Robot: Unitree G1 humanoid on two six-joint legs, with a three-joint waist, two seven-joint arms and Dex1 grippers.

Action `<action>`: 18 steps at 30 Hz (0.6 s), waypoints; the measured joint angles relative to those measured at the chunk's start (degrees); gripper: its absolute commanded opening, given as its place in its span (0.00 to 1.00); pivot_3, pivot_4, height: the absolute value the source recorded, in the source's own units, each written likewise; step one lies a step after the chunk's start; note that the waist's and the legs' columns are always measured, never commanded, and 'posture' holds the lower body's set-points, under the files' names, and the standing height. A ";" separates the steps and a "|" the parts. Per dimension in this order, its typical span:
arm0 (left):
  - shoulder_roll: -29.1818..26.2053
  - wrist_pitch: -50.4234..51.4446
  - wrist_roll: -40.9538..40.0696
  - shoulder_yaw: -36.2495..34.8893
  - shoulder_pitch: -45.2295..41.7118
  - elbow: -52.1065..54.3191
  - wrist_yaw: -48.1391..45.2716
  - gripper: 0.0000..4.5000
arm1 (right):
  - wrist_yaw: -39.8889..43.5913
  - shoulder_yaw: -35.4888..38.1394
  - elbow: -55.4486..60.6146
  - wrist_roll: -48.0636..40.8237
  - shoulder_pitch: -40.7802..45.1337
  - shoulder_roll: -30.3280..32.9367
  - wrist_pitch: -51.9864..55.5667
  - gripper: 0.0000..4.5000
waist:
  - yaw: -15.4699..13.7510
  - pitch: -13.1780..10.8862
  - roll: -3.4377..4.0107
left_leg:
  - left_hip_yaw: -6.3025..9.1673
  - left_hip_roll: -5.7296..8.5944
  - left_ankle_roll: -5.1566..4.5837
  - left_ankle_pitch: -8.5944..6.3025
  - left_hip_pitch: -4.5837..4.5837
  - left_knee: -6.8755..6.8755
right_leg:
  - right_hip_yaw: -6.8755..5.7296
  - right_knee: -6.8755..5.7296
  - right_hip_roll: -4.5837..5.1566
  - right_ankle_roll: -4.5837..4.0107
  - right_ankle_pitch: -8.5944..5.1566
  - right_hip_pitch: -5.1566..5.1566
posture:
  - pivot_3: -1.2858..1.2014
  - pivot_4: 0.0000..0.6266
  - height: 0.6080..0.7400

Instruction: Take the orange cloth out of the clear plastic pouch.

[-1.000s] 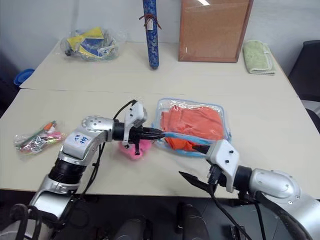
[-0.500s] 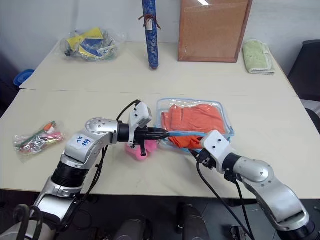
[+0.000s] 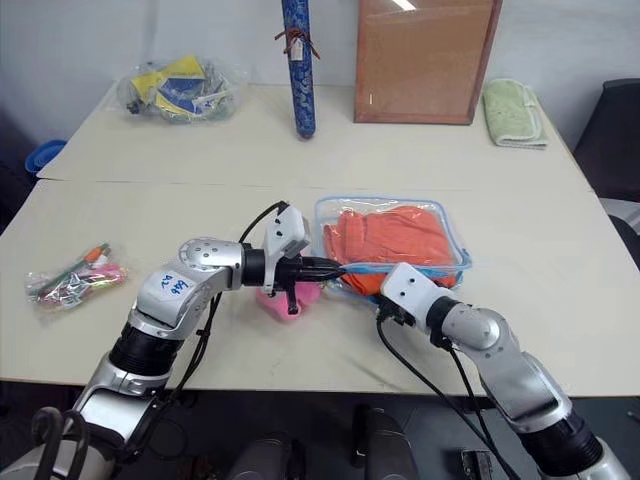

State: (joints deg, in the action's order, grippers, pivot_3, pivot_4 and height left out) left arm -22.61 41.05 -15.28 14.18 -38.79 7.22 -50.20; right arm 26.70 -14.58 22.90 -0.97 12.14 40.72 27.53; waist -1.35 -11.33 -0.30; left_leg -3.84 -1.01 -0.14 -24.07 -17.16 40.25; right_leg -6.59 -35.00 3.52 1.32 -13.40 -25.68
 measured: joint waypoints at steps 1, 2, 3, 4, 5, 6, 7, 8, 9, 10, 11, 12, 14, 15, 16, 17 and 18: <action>0.01 -0.07 0.00 0.00 -0.17 -0.07 -0.01 0.00 | -0.04 0.04 -0.46 0.79 0.34 -0.28 -0.41 0.76 | 0.01 0.00 0.00 | -0.01 0.00 0.00 0.00 0.00 0.00 | 0.01 0.00 0.00 0.00 0.00 0.00 | 0.52 0.24 1.00; 0.00 -0.23 0.00 0.00 -0.27 -0.18 -0.01 0.00 | -0.14 0.13 -0.84 1.51 0.63 -0.58 -0.81 0.83 | 0.01 0.00 0.00 | -0.01 0.00 0.00 0.00 0.01 0.00 | 0.01 0.00 0.00 0.00 0.00 0.01 | 0.52 0.24 1.00; 0.01 -0.38 0.00 -0.01 -0.29 -0.26 -0.01 0.00 | -0.34 0.20 -1.31 2.17 0.97 -1.01 -1.10 0.91 | 0.01 0.00 0.00 | 0.00 0.00 0.00 0.00 0.01 0.00 | 0.00 0.00 0.00 0.00 0.00 0.00 | 0.52 0.24 1.00; 0.02 -0.46 0.00 0.00 -0.29 -0.28 -0.02 0.00 | -0.49 0.25 -1.78 2.64 1.25 -1.31 -1.29 0.91 | 0.02 0.00 0.00 | 0.00 0.00 0.00 0.00 0.02 0.00 | 0.00 -0.01 0.00 0.00 0.00 0.00 | 0.52 0.24 1.00; 0.03 -0.52 0.00 -0.01 -0.30 -0.29 -0.02 0.00 | -0.50 0.28 -2.20 2.97 1.51 -1.59 -1.39 0.91 | 0.02 0.00 0.00 | 0.00 -0.01 0.01 0.00 0.02 0.00 | 0.00 0.00 0.00 0.00 0.00 0.01 | 0.52 0.24 1.00; 0.03 -0.54 0.00 -0.01 -0.30 -0.30 -0.02 0.00 | -0.48 0.28 -2.76 3.30 1.75 -2.01 -1.44 0.91 | 0.03 0.00 0.00 | 0.00 -0.01 0.01 0.01 0.02 0.00 | 0.01 0.00 0.00 0.00 0.00 0.01 | 0.52 0.24 1.00; 0.03 -0.54 -0.01 -0.01 -0.30 -0.30 -0.02 0.00 | -0.48 0.29 -3.09 3.37 1.91 -2.35 -1.44 0.91 | 0.03 0.00 0.00 | -0.01 -0.01 0.01 0.01 0.02 0.00 | 0.01 -0.01 0.00 0.00 0.00 0.01 | 0.52 0.24 1.00; 0.03 -0.54 -0.01 -0.01 -0.30 -0.30 -0.01 0.00 | -0.49 0.39 -3.49 3.53 2.00 -2.79 -1.32 0.91 | 0.03 0.00 0.00 | -0.01 0.00 0.01 0.01 0.03 0.00 | 0.01 -0.01 0.01 0.00 0.00 0.01 | 0.52 0.24 1.00; 0.03 -0.54 -0.02 -0.01 -0.30 -0.30 -0.01 0.00 | -0.50 0.62 -3.88 3.67 2.12 -3.35 -1.13 0.91 | 0.04 0.01 -0.01 | -0.01 -0.01 0.01 0.01 0.03 0.00 | 0.01 -0.01 0.00 0.00 0.00 0.02 | 0.52 0.24 1.00; 0.04 -0.54 -0.02 -0.01 -0.30 -0.30 -0.01 0.00 | -0.50 0.71 -4.20 3.81 2.34 -3.74 -0.98 0.91 | 0.04 0.01 0.00 | -0.01 0.00 0.01 0.01 0.03 0.01 | 0.02 -0.01 0.01 0.00 0.00 0.02 | 0.52 0.24 1.00; 0.05 -0.54 -0.03 -0.01 -0.31 -0.30 -0.01 0.00 | -0.50 0.74 -4.52 3.91 2.56 -4.03 -0.89 0.91 | 0.05 0.01 0.00 | -0.01 0.00 0.01 0.01 0.04 0.01 | 0.02 -0.01 0.01 0.00 0.00 0.02 | 0.52 0.24 1.00; 0.05 -0.54 -0.03 -0.01 -0.31 -0.31 0.00 0.00 | -0.49 0.75 -5.06 4.15 2.90 -4.52 -0.86 0.91 | 0.06 0.02 -0.02 | -0.01 0.00 0.01 0.01 0.05 0.01 | 0.02 -0.01 0.01 0.00 0.00 0.04 | 0.52 0.24 1.00; 0.08 -0.54 -0.04 -0.01 -0.42 -0.37 0.01 0.00 | -0.47 0.75 -5.83 4.47 3.36 -5.26 -0.91 0.82 | 0.08 0.03 -0.03 | 0.00 0.00 0.01 0.01 0.07 0.01 | 0.02 -0.01 0.01 0.00 0.00 0.05 | 0.52 0.24 1.00; 0.11 -0.54 -0.04 -0.01 -0.51 -0.45 0.04 0.00 | -0.37 0.69 -6.30 4.47 3.49 -5.65 -1.06 0.78 | 0.09 0.04 -0.05 | 0.00 0.00 0.01 0.01 0.09 0.01 | 0.02 -0.01 0.01 0.00 0.00 0.08 | 0.52 0.24 1.00; 0.13 -0.54 -0.04 -0.01 -0.62 -0.52 0.06 0.00 | -0.17 0.52 -6.78 4.47 3.62 -6.02 -1.26 0.71 | 0.10 0.06 -0.06 | 0.00 0.00 0.01 0.01 0.10 0.01 | 0.02 -0.02 0.01 0.00 0.00 0.09 | 0.52 0.24 1.00; 0.18 -0.54 -0.04 -0.01 -0.70 -0.55 0.09 0.00 | 0.11 0.27 -7.10 4.47 3.76 -6.15 -1.39 0.64 | 0.11 0.07 -0.07 | 0.00 0.00 0.00 0.01 0.11 0.01 | 0.03 -0.02 0.01 0.00 0.00 0.10 | 0.52 0.24 1.00; 0.21 -0.54 -0.04 -0.01 -0.74 -0.56 0.11 0.00 | 0.28 -0.03 -7.27 4.50 3.80 -6.17 -1.52 0.56 | 0.12 0.09 -0.08 | 0.00 0.00 0.00 0.01 0.12 0.02 | 0.04 -0.02 0.02 0.00 0.00 0.11 | 0.52 0.24 1.00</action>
State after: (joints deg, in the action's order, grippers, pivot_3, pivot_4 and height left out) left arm -22.40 40.51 -15.32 14.17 -39.53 6.66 -50.09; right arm 26.98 -14.61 15.63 3.53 15.93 34.55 26.01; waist -1.22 -11.24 -0.38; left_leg -3.84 -1.01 -0.14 -24.06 -17.04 40.26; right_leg -6.56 -35.02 3.53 1.32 -13.40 -25.57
